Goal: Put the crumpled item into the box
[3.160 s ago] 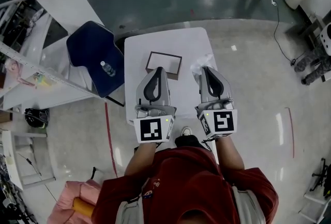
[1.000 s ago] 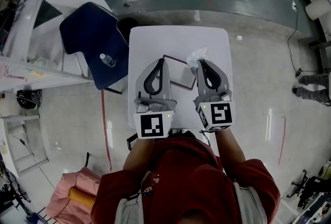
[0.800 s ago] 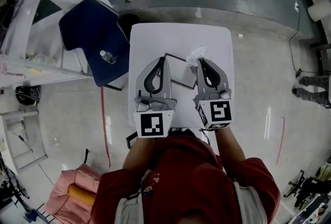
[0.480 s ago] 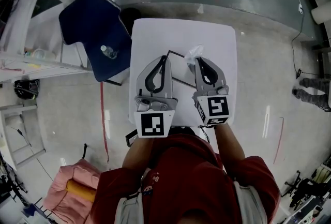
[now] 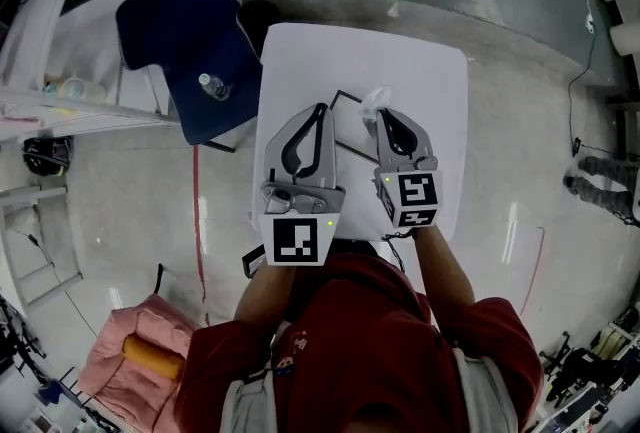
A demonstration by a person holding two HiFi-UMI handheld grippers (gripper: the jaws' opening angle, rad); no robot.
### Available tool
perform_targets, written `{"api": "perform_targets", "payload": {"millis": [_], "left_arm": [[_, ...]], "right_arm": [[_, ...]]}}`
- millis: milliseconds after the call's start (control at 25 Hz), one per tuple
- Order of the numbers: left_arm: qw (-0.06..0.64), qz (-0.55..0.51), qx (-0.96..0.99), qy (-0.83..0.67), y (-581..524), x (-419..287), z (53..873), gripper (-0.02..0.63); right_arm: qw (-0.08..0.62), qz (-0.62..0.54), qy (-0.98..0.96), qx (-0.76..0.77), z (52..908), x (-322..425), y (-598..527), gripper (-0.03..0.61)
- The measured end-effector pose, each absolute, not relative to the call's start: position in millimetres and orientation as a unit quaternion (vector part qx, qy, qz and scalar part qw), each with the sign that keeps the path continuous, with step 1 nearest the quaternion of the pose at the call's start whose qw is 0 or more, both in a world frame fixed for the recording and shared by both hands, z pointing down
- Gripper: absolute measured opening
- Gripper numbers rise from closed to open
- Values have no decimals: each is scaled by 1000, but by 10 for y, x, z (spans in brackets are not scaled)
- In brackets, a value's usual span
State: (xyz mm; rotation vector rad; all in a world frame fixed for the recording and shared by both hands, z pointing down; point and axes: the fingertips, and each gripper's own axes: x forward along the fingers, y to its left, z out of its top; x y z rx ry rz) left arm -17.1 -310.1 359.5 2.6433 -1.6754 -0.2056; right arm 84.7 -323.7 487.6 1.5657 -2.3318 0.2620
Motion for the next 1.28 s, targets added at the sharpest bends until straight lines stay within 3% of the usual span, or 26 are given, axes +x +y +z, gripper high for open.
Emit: {"api": "perform_targets", "payload": {"millis": [1280], "left_arm": [[30, -51, 840, -539, -3275, -481, 4013, 3]], "right_arm": [[358, 216, -776, 472, 6650, 704, -3344, 5]]}}
